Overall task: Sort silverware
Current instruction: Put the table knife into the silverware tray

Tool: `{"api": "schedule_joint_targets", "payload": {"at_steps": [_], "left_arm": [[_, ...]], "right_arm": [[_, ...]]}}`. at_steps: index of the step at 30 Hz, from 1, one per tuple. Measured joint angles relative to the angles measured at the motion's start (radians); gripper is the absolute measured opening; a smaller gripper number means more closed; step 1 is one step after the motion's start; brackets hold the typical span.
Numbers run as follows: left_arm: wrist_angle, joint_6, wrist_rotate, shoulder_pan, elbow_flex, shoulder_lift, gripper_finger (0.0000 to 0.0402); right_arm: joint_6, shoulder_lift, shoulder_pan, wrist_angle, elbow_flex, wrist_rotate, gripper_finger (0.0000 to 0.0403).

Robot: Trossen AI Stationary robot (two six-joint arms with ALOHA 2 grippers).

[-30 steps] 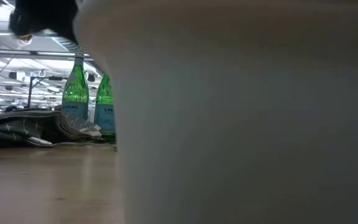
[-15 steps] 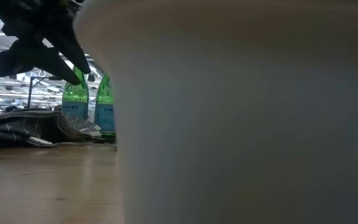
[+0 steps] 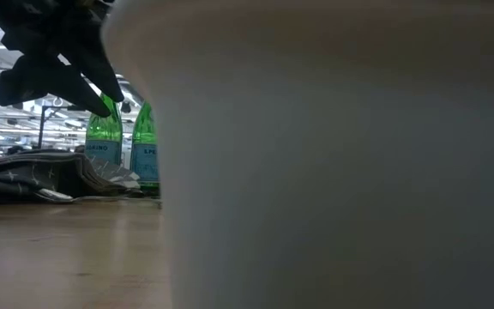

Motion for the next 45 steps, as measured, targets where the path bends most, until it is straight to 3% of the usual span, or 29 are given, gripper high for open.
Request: {"api": "schedule_joint_targets", "payload": {"at_steps": [6, 33, 45], "left_arm": [[0.000, 0.020, 0.000, 0.000, 0.000, 0.000, 0.0109], [0.000, 0.018, 0.000, 0.000, 0.000, 0.000, 0.0109], [-0.001, 0.028, 0.000, 0.000, 0.000, 0.000, 0.0109]], "right_arm": [[0.003, 0.038, 0.000, -0.010, 0.000, -0.043, 0.0097], [0.006, 0.133, 0.000, -0.003, 0.003, 0.004, 0.0096], [0.005, 0.134, 0.000, -0.013, 0.003, 0.014, 0.0026]]}}
